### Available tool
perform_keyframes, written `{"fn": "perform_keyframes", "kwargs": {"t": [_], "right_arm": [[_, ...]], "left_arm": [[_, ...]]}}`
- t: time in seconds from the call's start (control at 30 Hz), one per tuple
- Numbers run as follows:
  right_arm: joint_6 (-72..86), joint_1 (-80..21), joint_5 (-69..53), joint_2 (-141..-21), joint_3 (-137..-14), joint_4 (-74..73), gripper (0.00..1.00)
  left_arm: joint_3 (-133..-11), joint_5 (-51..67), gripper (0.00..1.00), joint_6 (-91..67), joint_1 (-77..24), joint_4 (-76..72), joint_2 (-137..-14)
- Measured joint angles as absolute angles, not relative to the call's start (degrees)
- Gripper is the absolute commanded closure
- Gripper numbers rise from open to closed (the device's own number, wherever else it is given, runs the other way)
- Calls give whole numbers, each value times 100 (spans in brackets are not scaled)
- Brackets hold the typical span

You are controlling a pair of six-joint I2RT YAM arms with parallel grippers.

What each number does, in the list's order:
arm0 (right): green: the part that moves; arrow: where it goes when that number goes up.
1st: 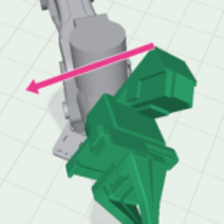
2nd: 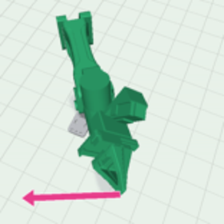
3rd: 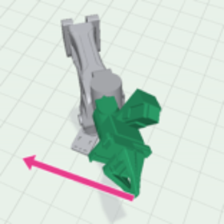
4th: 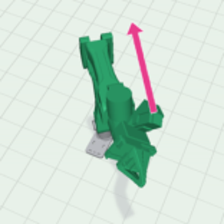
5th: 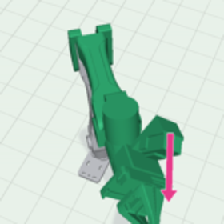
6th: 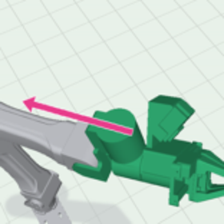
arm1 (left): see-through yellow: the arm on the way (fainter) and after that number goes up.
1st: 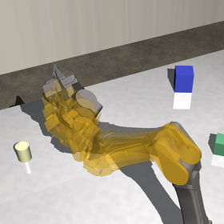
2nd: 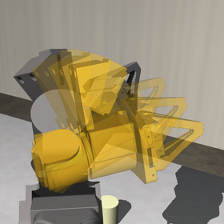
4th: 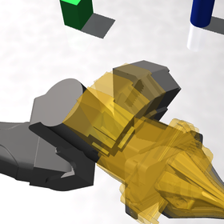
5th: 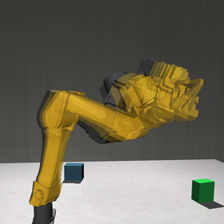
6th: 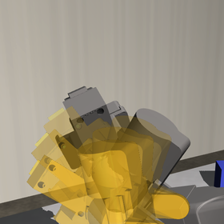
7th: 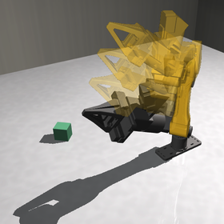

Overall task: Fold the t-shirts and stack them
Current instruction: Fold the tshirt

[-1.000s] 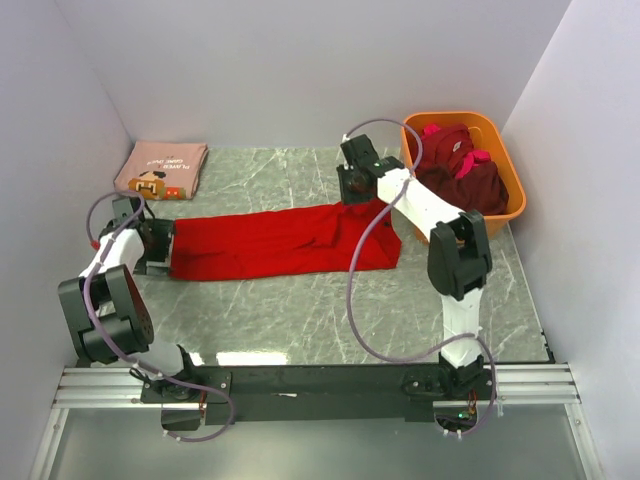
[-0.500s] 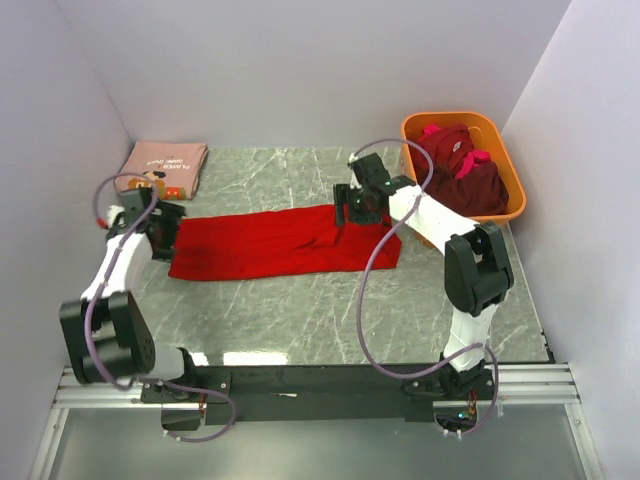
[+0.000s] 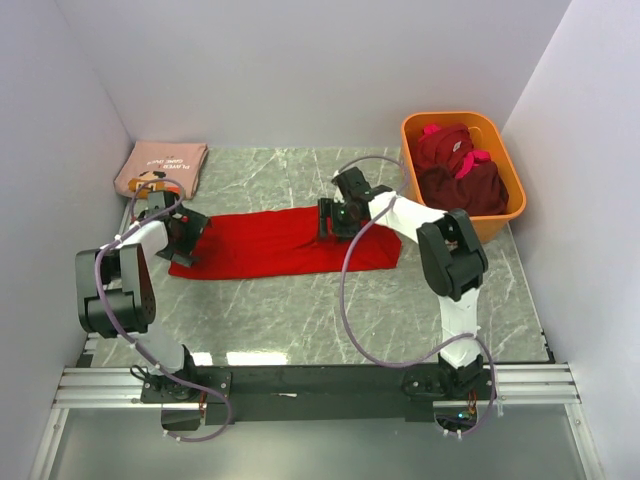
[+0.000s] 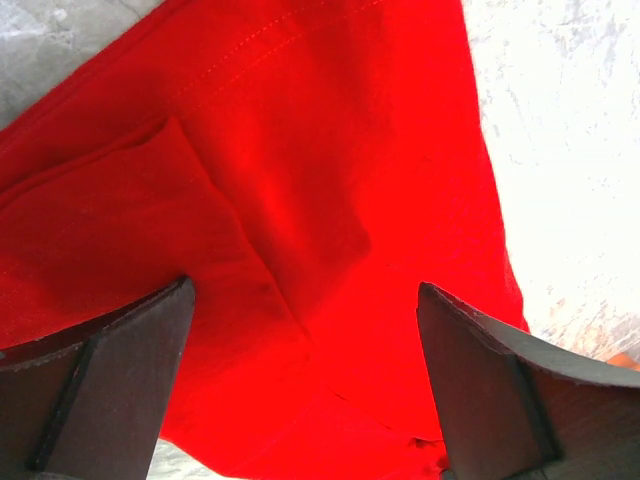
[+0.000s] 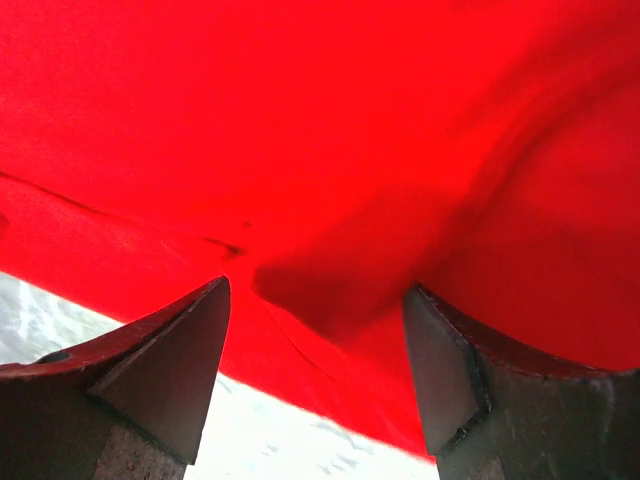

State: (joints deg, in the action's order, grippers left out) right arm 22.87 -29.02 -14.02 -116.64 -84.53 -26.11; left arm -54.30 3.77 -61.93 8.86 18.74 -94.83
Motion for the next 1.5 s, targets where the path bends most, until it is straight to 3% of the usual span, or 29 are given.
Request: {"fn": "perform_keyframes", "kwargs": {"t": [0.33, 0.43, 0.67, 0.87, 1.03, 1.3, 1.5], "right_arm": [[2722, -2928, -1732, -12556, -10516, -2429, 24], [2762, -2936, -1557, -12418, -10641, -2399, 24], [2891, -2939, -888, -11013, -8643, -2532, 23], [3072, -2908, -668, -10401, -7295, -2644, 23], [3114, -2735, -692, -10643, -6936, -2641, 23], [2740, -2294, -731, -11671, -8357, -2917, 23], [2064, -2137, -875, -13187, -10860, -3771, 23]], "left_arm": [[-5347, 141, 0, -6147, 880, 1988, -9266], [-5347, -126, 1, -6086, 867, 2171, -9028], [-5671, -532, 1, -5675, 574, 2377, -8621], [-7279, -580, 1, -5140, 126, 2591, -10022], [-7282, -523, 1, -4936, -5, 2740, -10726], [-6300, -462, 0, -4845, -287, 2362, -10165], [-4980, 156, 1, -5221, -1214, 2156, -9037]]}}
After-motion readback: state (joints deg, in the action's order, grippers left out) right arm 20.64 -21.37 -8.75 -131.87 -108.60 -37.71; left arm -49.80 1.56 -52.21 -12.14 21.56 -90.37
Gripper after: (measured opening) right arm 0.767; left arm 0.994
